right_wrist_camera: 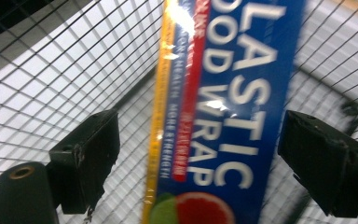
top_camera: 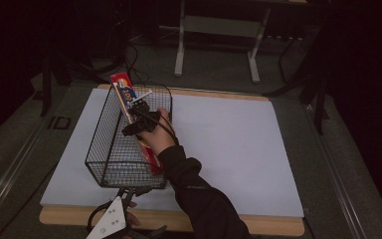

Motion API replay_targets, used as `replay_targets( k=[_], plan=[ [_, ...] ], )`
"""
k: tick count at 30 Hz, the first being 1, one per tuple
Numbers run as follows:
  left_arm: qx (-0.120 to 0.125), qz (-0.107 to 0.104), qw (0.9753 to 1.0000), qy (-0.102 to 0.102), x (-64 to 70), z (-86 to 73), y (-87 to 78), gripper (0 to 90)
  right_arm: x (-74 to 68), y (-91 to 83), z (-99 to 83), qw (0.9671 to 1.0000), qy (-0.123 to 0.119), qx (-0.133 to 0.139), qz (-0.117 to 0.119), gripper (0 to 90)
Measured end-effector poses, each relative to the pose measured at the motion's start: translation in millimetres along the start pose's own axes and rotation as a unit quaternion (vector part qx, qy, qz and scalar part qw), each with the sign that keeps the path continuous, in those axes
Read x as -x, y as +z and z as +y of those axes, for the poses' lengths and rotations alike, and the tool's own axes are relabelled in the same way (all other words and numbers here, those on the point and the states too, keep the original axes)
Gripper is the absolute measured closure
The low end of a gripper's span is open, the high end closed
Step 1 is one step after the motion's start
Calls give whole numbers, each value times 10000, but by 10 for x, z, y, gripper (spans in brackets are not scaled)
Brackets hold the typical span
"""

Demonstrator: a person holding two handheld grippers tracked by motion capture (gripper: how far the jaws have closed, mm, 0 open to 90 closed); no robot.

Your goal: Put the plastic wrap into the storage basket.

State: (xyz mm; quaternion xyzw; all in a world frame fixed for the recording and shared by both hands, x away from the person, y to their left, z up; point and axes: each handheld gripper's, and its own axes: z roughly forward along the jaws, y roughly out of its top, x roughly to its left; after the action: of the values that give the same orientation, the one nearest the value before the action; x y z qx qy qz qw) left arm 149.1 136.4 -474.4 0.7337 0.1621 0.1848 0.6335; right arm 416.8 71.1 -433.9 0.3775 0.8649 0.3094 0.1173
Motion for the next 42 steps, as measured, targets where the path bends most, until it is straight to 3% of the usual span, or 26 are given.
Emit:
replay_targets(
  k=[2,3,7,9,16,29,42],
  plan=[
    [-7,6,10000,1,2,-3,5,8,65,-40,-4,9994,-15,73,340,138],
    [-12,1,10000,-4,1,-5,8,8,102,-75,-11,9985,91,139,512,138],
    [-21,4,10000,-16,-4,-10,14,9,165,-223,-52,9987,-193,345,333,136],
    [-29,16,10000,-13,-5,-11,17,8,203,-290,-76,9984,-224,377,365,136],
    [-51,13,10000,-11,-3,-14,29,9,351,-502,-183,9971,-152,560,486,137],
    [-74,19,10000,-8,3,-20,41,8,639,-925,-467,9953,-122,836,477,140],
    [-82,27,10000,12,6,-19,48,9,809,-1165,-923,9942,-135,922,528,140]
  ],
)
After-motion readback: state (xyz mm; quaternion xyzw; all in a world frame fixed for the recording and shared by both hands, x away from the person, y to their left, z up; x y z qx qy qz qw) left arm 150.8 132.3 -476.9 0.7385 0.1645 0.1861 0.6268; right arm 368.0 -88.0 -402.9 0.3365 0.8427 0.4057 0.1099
